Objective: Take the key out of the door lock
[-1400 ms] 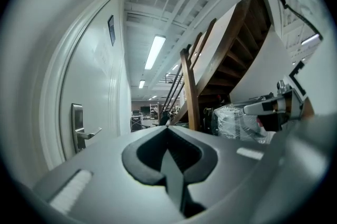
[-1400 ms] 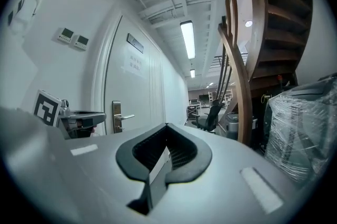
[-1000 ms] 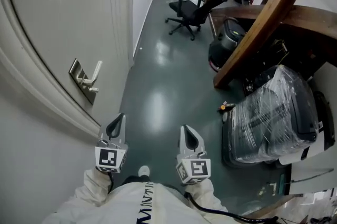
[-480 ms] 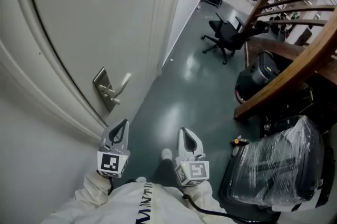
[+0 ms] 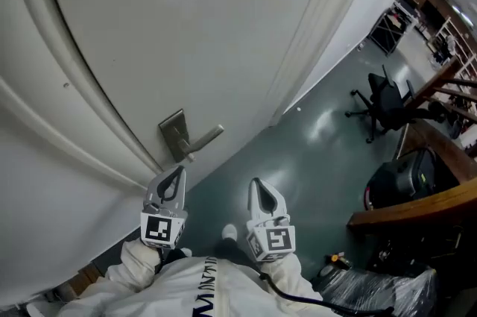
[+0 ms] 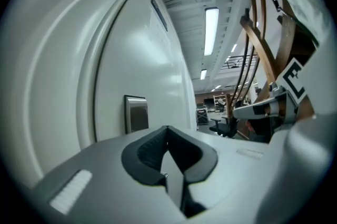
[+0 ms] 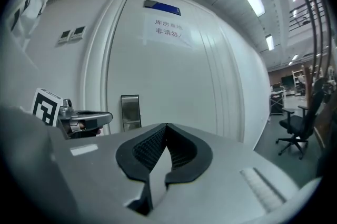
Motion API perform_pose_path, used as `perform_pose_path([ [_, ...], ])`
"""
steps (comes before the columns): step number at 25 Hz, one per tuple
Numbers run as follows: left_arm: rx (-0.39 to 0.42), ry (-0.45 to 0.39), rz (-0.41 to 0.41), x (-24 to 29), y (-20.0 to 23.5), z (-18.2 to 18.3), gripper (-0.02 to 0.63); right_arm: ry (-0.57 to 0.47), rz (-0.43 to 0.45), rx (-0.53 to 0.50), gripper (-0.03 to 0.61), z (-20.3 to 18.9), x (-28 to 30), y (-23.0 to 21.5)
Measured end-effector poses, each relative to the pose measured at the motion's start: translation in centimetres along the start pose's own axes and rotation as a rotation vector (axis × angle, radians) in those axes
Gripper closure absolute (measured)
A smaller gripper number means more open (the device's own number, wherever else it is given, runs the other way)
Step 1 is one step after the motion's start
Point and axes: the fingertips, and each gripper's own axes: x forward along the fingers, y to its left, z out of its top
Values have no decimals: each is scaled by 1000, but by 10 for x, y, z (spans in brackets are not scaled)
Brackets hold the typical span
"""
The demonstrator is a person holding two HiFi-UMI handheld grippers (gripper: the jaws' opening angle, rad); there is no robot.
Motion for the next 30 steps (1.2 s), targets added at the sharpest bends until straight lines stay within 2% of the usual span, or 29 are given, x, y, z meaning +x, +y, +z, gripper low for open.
perform_pose_path([
  [7, 2, 33, 263, -4, 14, 1, 615, 50, 280, 1, 578, -1, 53, 7],
  [12, 2, 75, 443, -34, 21, -7, 615, 85, 469, -2, 578, -11, 72, 31],
  [15, 3, 113, 516, -54, 23, -11, 615, 101, 547, 4, 578, -15, 77, 47],
  [19, -5, 116, 576, -68, 27, -11, 615, 105, 605, 12, 578, -18, 84, 61],
  [23, -5, 119, 601, -76, 27, -12, 615, 111, 631, 13, 578, -20, 83, 68],
  [30, -19, 85, 584, -76, 22, -10, 615, 109, 598, 1, 578, -21, 81, 67],
])
